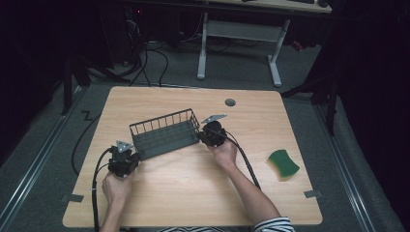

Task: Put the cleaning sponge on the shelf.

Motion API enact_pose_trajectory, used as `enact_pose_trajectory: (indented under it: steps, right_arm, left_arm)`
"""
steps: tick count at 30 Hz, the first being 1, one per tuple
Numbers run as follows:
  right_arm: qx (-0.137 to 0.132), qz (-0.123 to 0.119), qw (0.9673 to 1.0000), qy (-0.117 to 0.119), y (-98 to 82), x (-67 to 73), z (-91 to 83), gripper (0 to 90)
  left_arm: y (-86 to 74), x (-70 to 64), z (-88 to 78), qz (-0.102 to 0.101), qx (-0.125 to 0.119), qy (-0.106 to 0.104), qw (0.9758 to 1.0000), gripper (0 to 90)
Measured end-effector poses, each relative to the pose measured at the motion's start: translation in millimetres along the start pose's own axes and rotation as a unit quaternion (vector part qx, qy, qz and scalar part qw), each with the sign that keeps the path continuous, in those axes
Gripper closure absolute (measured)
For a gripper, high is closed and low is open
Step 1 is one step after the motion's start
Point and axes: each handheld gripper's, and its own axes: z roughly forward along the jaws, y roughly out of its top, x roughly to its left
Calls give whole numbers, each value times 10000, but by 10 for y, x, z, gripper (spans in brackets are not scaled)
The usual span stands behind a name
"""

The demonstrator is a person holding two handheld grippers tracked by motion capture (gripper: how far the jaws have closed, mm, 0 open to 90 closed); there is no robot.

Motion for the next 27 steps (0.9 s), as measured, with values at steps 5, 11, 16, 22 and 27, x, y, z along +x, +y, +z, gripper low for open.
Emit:
enact_pose_trajectory:
  steps: [5, 11, 16, 22, 27]
  right_arm:
    - [5, -22, 10000, 1, -95, -10, -101, 864]
    - [-6, -6, 10000, 2, -218, -53, -229, 864]
    - [9, 36, 10000, -12, -334, -88, -345, 864]
    - [20, 71, 10000, -61, -460, -125, -483, 864]
    - [13, 149, 9998, -88, -579, -162, -601, 864]
  left_arm:
    - [-46, -113, -39, 127, 1, -99, 9999, 861]
    - [-65, -235, -64, 263, 51, -222, 9994, 861]
    - [-78, -340, -67, 416, 60, -356, 9985, 861]
    - [-72, -454, -60, 554, 95, -479, 9973, 862]
    - [-89, -551, -65, 627, 79, -574, 9963, 862]
